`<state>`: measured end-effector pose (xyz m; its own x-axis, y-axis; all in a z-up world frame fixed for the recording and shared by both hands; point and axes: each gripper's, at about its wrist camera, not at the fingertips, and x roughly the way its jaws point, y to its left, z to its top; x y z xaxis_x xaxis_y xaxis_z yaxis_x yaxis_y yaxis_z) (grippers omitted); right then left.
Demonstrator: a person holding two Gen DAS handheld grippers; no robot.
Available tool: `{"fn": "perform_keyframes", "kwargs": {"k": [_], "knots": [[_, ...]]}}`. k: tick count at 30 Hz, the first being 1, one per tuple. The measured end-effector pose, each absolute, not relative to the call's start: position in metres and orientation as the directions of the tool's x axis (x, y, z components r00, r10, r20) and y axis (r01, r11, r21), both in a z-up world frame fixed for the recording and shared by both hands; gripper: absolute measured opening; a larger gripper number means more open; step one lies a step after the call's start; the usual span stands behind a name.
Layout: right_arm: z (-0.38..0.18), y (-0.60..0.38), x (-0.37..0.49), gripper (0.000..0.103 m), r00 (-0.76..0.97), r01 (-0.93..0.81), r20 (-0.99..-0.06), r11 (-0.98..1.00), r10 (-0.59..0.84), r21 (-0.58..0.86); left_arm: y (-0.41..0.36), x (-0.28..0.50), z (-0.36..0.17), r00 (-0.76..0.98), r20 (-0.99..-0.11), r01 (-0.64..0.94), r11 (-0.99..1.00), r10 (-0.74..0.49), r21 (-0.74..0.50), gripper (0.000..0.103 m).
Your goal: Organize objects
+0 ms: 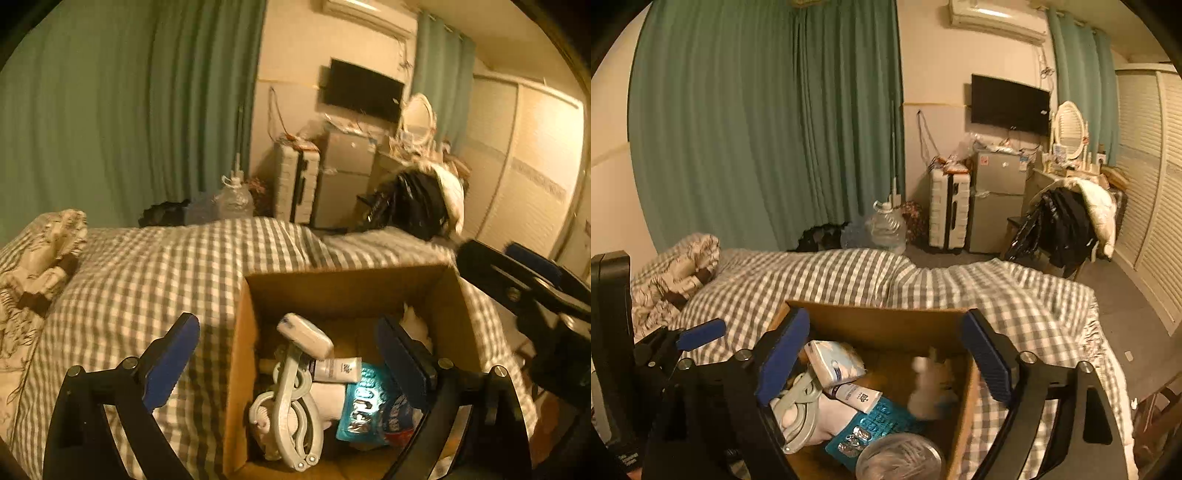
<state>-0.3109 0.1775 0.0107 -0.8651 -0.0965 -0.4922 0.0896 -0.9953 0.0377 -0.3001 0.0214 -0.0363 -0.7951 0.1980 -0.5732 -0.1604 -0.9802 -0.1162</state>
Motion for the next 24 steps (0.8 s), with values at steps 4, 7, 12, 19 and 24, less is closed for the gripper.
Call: {"fn": "perform_keyframes", "kwargs": {"k": [4,7,12,19,24], "knots": [[0.047,0.180,-0.279,0.096,-0.904,0.052,-0.425,-0.999,-0.048,0.002,0.015,-0.271,0.007,-0.857,-0.493,-0.113,-0.989,0.148,-0.099,0.103],[0.077,0.182,-0.251,0.103,-0.926,0.029,-0.377,-0.999,-0.019,-0.020,0.009,-0.246,0.039,-0.889,-0.439,-0.108,-0.991,0.129,-0.072,0.103],[0.120,0.185,-0.206,0.103,-0.945,0.021,-0.327,-0.999,-0.008,-0.035,0.006,-0.211,0.084,-0.920,-0.370,-0.118,-0.991,0.132,-0.062,0.103],[0.156,0.189,-0.144,0.103,-0.966,-0.005,-0.258,-0.998,0.020,-0.061,0.004,-0.154,0.121,-0.954,-0.275,-0.119,-0.993,0.117,-0.009,0.103],[0.159,0.189,-0.110,0.103,-0.972,-0.016,-0.233,-0.998,0.031,-0.066,-0.001,-0.127,0.122,-0.963,-0.249,-0.106,-0.994,0.100,0.012,0.103]]}}
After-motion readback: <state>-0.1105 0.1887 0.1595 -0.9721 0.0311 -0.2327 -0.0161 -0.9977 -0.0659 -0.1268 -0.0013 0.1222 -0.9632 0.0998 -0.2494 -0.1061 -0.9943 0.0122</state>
